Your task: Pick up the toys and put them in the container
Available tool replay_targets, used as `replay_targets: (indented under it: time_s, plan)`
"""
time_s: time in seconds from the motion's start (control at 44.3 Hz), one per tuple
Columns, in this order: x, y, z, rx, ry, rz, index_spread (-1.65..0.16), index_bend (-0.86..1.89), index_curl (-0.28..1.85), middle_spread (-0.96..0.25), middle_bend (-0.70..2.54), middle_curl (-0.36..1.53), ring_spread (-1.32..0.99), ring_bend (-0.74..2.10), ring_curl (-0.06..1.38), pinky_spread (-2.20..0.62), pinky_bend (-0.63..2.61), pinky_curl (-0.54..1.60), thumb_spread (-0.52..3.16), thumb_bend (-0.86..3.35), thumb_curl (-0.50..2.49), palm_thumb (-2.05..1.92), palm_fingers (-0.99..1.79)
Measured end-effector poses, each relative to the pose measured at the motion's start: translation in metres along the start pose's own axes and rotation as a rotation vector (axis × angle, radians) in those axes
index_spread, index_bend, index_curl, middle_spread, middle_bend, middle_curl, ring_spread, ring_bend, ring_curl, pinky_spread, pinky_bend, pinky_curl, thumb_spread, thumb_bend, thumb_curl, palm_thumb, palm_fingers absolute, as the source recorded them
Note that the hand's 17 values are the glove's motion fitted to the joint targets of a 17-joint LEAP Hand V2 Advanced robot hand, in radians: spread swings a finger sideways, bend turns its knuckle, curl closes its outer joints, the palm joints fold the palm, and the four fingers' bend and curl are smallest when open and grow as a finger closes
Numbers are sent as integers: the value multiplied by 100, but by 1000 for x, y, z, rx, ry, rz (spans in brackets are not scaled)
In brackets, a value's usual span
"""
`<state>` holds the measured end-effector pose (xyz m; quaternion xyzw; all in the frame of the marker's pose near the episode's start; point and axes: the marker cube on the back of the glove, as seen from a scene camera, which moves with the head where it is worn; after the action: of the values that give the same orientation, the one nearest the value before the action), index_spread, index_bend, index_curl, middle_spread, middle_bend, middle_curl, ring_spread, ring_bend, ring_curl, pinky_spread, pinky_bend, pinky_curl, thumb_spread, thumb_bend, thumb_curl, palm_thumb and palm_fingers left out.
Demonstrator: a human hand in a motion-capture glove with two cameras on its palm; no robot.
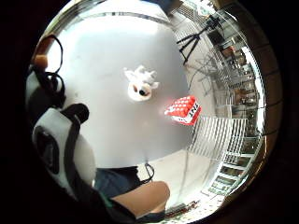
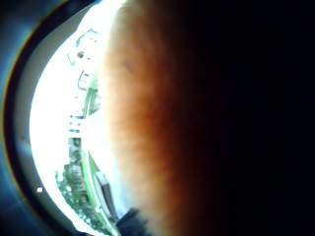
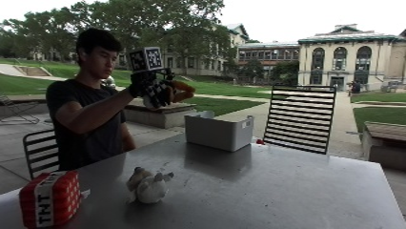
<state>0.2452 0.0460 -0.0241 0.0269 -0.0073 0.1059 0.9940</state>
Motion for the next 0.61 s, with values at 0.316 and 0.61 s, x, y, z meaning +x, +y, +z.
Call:
replay_targets:
  time_s: [0.316, 0.61]
  plan:
    - [-187, -30, -34, 15, -43, -155, -36, 12, 91, -44, 61, 59, -42, 113, 46, -45, 89, 39, 82, 18, 84, 68, 99]
    - [-295, -22, -26, 28, -14, -377, -39, 10, 93, -45, 61, 62, -42, 116, 47, -45, 92, 39, 84, 16, 88, 69, 96]
